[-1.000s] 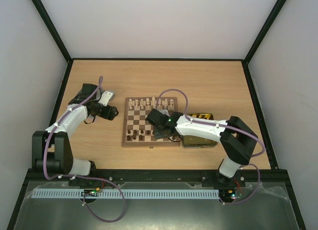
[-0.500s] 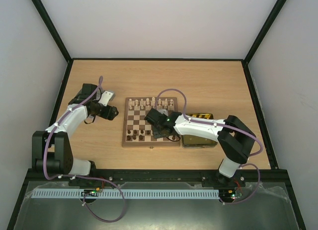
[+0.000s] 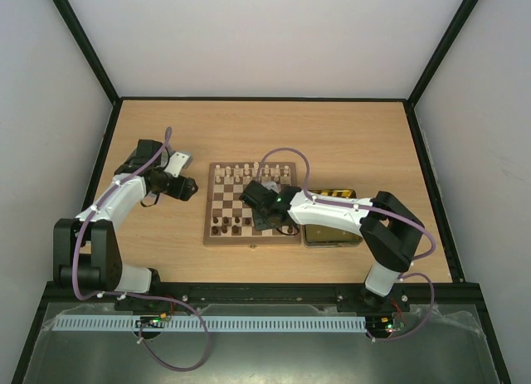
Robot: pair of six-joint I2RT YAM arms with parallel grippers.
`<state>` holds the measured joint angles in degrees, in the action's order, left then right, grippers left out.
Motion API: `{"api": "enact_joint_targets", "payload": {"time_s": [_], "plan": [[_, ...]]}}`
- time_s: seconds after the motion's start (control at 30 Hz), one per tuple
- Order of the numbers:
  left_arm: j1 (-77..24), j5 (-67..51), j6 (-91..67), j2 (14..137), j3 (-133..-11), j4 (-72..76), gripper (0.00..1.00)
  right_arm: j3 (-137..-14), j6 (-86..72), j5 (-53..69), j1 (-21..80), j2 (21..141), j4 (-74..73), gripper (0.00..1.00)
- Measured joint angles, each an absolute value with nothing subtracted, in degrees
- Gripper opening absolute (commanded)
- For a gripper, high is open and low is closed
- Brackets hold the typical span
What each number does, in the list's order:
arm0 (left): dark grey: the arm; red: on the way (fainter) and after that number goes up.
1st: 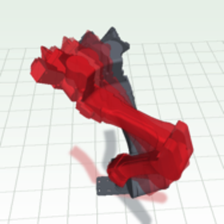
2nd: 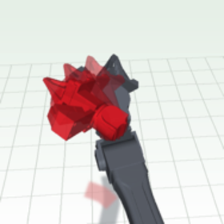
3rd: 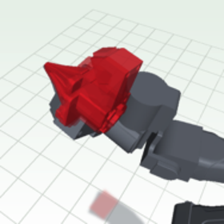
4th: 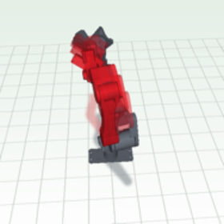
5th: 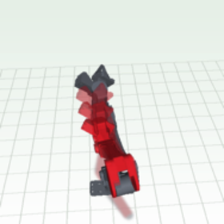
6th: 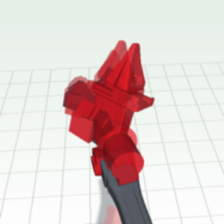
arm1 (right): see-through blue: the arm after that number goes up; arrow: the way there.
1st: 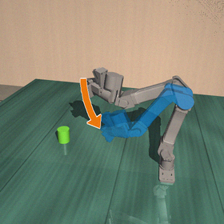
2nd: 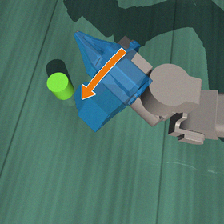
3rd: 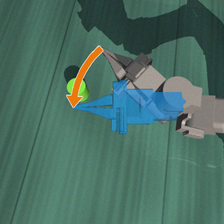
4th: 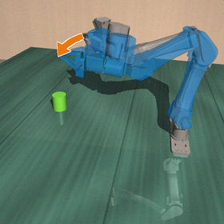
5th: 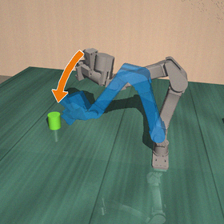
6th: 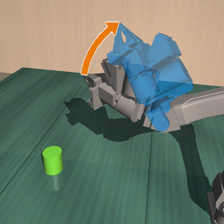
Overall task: Set up the chess pieces on the board
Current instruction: Place the chess piece on the chessboard.
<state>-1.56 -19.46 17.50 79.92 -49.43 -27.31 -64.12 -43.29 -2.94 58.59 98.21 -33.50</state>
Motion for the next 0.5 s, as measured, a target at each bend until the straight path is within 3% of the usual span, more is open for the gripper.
{"api": "enact_joint_targets", "payload": {"time_s": [0.13, 0.5], "plan": [[-1.56, -19.46, 17.5, 79.92, -49.43, -27.31, 0.79, -64.12, -43.33, -2.94, 58.59, 98.3, -33.39, 0.26], [-1.56, -19.46, 17.5, 79.92, -49.43, -27.31, 0.79, -65.1, -43.72, -3.27, 58.61, 98.32, -33.93, 0.27]]}}
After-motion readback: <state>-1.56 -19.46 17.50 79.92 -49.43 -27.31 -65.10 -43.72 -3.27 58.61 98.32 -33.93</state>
